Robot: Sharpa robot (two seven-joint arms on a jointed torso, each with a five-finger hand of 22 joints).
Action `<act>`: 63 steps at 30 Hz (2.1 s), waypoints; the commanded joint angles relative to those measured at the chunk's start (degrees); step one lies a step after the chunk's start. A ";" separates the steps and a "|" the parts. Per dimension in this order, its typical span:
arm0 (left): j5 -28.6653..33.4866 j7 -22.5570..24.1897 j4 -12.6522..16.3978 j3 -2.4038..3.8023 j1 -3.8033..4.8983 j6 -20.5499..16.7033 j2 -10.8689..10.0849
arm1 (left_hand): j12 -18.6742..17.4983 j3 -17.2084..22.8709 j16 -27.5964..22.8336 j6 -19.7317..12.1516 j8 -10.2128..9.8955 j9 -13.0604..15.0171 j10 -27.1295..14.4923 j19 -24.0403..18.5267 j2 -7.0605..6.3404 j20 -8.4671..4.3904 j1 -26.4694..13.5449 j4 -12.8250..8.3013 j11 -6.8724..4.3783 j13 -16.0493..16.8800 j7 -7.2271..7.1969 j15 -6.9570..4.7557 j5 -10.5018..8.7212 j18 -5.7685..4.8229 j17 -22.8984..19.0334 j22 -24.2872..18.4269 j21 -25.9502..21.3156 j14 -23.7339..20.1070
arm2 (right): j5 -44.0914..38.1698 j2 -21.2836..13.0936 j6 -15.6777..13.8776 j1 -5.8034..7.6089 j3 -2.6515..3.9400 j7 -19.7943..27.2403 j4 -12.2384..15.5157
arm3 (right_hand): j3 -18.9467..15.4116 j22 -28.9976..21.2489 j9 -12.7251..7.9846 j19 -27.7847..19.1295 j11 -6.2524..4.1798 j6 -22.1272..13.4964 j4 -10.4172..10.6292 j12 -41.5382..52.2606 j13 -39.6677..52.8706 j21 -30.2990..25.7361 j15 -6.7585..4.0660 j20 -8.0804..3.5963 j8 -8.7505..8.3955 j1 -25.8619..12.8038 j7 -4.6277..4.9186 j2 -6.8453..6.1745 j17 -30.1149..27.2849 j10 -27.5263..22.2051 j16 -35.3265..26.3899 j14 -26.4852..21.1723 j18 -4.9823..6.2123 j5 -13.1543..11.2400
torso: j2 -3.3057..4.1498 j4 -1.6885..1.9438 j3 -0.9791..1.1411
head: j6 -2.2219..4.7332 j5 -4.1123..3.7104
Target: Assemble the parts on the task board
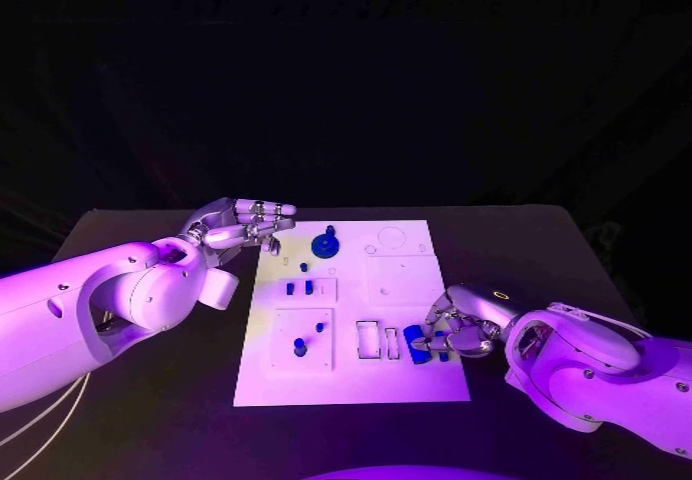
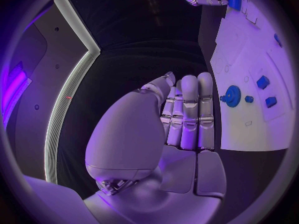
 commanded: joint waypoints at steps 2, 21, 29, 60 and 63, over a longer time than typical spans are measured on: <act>0.28 0.28 0.23 0.03 0.03 0.94 -0.07 | 0.28 -0.32 -0.32 -0.39 0.13 -0.08 -0.25 -0.37 0.33 0.01 -0.43 0.03 -0.04 0.09 0.09 -0.01 0.10 1.14 -0.09 -0.06 -0.34 -0.23 | -3.80 0.36 0.99 -0.39 0.00 -2.70 -0.32 | -0.63 13.99 0.35 4.43 -0.15 0.09 0.03 0.32 0.35 0.28 -0.06 -0.22 0.37 -0.12 -0.27 0.53 2.59 0.44 0.32 3.71 -0.42 0.35 | 0.01 -0.03 -0.06 | -0.14 0.05; 0.28 -0.22 0.24 0.03 0.03 1.52 -0.31 | 0.35 -0.54 -0.34 -0.43 0.15 -0.12 -0.38 -0.48 0.37 0.05 -0.72 0.19 -0.01 0.14 0.11 0.03 0.10 1.18 -0.14 -0.33 -0.62 -0.27 | -6.56 3.52 1.32 -2.14 0.01 -4.18 -1.14 | -2.12 14.08 1.42 4.55 -0.42 0.48 0.10 0.33 0.85 0.56 -0.29 -0.40 1.19 -0.76 -0.59 0.66 2.87 0.48 0.48 3.73 -0.48 0.16 | 0.07 -0.02 0.02 | -0.05 0.36; 0.28 -0.43 0.27 0.03 0.03 1.71 -0.38 | 0.36 -0.60 -0.36 -0.47 0.14 -0.14 -0.44 -0.59 0.37 0.07 -0.79 0.22 0.00 0.15 0.12 0.05 0.10 1.21 -0.16 -0.51 -0.80 -0.30 | -6.42 4.86 2.23 -2.91 0.02 -4.44 -1.71 | -3.21 14.03 2.05 4.48 -0.44 0.21 0.20 0.17 1.07 0.41 -0.32 -0.46 1.48 -1.99 -0.62 0.81 2.78 0.42 0.42 3.68 -0.45 -0.60 | -0.01 0.02 -0.03 | -0.30 0.43; 0.19 -0.88 0.16 0.01 0.02 2.31 -0.29 | 0.38 -0.85 -0.51 -0.71 0.10 -0.23 -0.78 -0.69 0.37 0.14 -0.96 0.30 0.08 0.18 0.16 0.12 0.12 1.21 -0.28 -0.67 -1.08 -0.57 | 3.71 3.58 -4.90 -1.57 0.35 -5.17 0.77 | -2.76 14.29 5.43 4.86 -1.22 0.55 -0.14 0.26 3.18 1.26 -0.91 -0.93 3.50 6.09 -1.46 3.55 4.26 1.35 1.14 3.95 -0.64 9.77 | -0.02 0.00 -0.05 | 0.11 0.34; 0.19 -0.86 0.15 0.01 0.02 2.32 -0.23 | 0.38 -0.85 -0.51 -0.71 0.10 -0.23 -0.78 -0.69 0.37 0.14 -0.96 0.30 0.08 0.18 0.16 0.12 0.12 1.21 -0.28 -0.67 -1.08 -0.57 | 5.50 3.87 -5.00 -0.96 0.38 -4.91 1.09 | -2.92 14.31 5.64 4.89 -1.32 0.67 -0.06 0.30 3.34 1.34 -1.00 -1.03 3.63 5.63 -1.57 3.99 4.35 1.49 1.19 3.97 -0.66 10.71 | -0.07 0.03 -0.10 | 0.07 0.18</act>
